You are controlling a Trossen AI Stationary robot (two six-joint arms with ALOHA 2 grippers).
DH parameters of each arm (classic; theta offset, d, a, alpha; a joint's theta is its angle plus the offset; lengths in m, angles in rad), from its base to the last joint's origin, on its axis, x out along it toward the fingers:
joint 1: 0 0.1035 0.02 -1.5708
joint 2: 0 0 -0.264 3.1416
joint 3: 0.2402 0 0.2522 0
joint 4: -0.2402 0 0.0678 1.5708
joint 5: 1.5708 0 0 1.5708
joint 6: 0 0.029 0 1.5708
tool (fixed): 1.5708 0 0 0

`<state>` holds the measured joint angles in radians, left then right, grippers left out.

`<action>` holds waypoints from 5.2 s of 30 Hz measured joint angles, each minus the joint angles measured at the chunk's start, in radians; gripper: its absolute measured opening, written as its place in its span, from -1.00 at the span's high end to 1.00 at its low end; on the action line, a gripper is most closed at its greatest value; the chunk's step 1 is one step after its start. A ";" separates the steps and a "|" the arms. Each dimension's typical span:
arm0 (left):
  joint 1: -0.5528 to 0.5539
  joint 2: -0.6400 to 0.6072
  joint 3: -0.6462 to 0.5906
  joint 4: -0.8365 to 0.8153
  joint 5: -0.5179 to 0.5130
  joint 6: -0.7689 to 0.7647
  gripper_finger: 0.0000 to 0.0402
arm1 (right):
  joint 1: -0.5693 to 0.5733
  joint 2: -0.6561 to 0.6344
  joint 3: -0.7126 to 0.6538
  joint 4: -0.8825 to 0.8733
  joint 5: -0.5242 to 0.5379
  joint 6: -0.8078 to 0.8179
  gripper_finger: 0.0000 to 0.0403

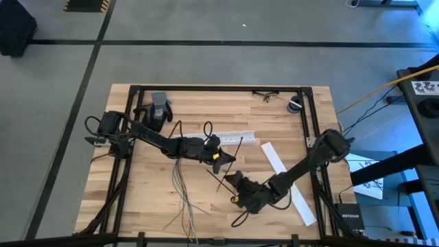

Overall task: Ziptie cables
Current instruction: Prepare the black ziptie

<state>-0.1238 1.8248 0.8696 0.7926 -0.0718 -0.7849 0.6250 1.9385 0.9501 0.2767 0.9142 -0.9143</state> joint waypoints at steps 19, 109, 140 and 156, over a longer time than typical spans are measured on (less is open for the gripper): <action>-0.002 0.000 0.000 0.000 0.001 0.038 1.00 | -0.024 0.077 0.001 0.191 -0.050 0.064 0.94; -0.038 0.160 -0.001 -0.182 -0.267 -0.170 0.43 | 0.033 -0.128 -0.401 0.481 -0.442 1.586 1.00; -0.014 0.158 0.001 -0.150 -0.036 -0.199 -0.01 | 0.030 -0.129 -0.261 0.542 -0.321 0.850 1.00; -0.024 0.158 0.001 -0.146 -0.091 -0.282 0.01 | 0.058 -0.148 -0.261 0.581 -0.242 0.770 1.00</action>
<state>-0.1483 1.9827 0.8703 0.6466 -0.1623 -1.0667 0.6830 1.7905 0.6895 0.8578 0.6725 -0.1442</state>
